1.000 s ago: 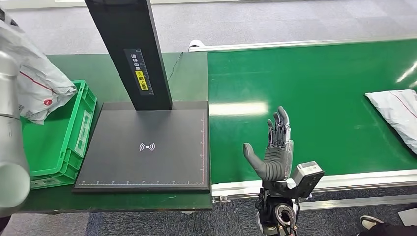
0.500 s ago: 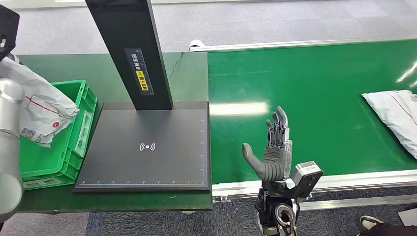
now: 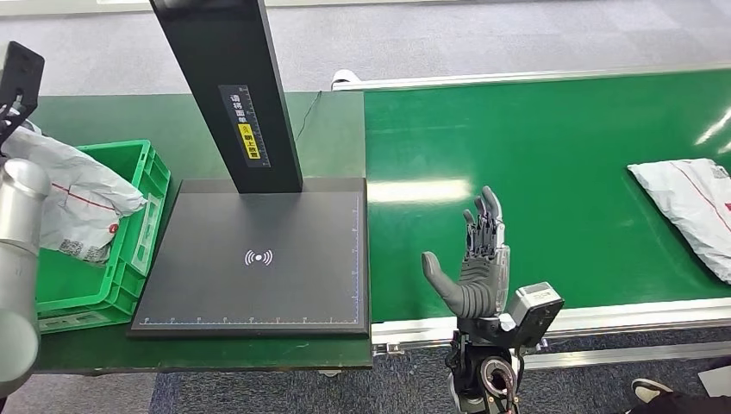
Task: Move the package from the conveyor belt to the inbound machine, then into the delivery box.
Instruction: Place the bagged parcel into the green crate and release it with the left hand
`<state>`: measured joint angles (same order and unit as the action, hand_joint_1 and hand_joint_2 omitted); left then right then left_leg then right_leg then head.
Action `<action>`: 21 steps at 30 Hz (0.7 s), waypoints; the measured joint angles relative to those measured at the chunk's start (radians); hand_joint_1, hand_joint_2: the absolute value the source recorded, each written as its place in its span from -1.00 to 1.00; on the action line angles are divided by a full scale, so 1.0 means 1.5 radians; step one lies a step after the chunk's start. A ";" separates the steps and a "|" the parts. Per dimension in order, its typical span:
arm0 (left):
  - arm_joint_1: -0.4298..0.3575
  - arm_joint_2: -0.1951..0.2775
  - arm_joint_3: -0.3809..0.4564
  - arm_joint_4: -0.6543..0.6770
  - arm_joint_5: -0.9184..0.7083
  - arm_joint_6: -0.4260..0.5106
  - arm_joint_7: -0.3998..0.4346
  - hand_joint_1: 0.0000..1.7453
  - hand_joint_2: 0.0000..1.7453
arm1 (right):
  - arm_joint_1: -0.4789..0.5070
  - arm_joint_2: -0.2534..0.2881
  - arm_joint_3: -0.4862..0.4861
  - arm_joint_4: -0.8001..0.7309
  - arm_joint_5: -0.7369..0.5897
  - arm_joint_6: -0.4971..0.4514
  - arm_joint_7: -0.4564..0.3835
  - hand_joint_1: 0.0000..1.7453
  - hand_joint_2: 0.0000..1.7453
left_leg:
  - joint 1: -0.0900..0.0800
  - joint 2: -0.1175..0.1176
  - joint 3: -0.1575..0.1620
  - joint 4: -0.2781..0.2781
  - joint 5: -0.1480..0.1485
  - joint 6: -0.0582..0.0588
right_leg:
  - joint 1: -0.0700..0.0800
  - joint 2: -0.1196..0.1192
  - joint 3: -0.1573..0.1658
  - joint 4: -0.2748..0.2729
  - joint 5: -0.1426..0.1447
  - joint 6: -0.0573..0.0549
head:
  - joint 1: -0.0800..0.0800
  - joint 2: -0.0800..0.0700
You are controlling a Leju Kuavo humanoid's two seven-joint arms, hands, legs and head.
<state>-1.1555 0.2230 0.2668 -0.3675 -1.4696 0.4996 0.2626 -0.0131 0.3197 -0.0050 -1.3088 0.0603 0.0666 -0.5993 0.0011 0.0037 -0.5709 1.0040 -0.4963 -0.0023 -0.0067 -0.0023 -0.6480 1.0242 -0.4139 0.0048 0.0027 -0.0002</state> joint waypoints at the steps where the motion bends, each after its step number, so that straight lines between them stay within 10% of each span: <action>1: 0.000 0.001 0.001 0.001 -0.002 -0.002 0.004 1.00 1.00 | 0.000 0.000 0.000 0.000 0.000 0.000 0.000 -1.00 1.00 | 0.000 0.000 0.000 0.000 0.000 0.000 | 0.000 0.000 0.000 0.000 0.000 0.000 | 0.000 0.000; 5: 0.005 0.008 0.007 0.006 -0.006 -0.006 0.011 0.89 1.00 | 0.000 0.000 0.002 0.002 0.001 0.001 0.002 -1.00 1.00 | 0.000 0.000 0.000 0.000 0.000 0.000 | 0.000 0.000 0.000 0.000 0.000 0.000 | 0.000 0.000; 9: 0.009 0.012 0.017 0.008 -0.016 -0.006 0.011 -0.87 1.00 | 0.000 0.000 0.006 0.007 0.001 0.002 0.002 -1.00 1.00 | 0.000 0.000 0.000 0.000 0.000 0.000 | 0.000 0.000 0.000 0.000 0.000 0.000 | 0.000 0.000; 21: 0.012 0.013 0.036 0.009 -0.034 0.006 -0.010 -1.00 1.00 | 0.000 0.000 0.012 0.015 0.001 0.003 0.002 -1.00 1.00 | 0.000 0.000 0.000 0.000 0.000 0.000 | 0.000 0.000 0.000 0.000 0.000 0.000 | 0.000 0.000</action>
<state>-1.1371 0.2420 0.3203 -0.3535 -1.5203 0.5088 0.2481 -0.0138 0.3193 0.0135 -1.2862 0.0611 0.0708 -0.5965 0.0010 0.0035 -0.5708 1.0041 -0.4962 -0.0023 -0.0067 -0.0024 -0.6481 1.0242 -0.4139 0.0047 0.0027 -0.0004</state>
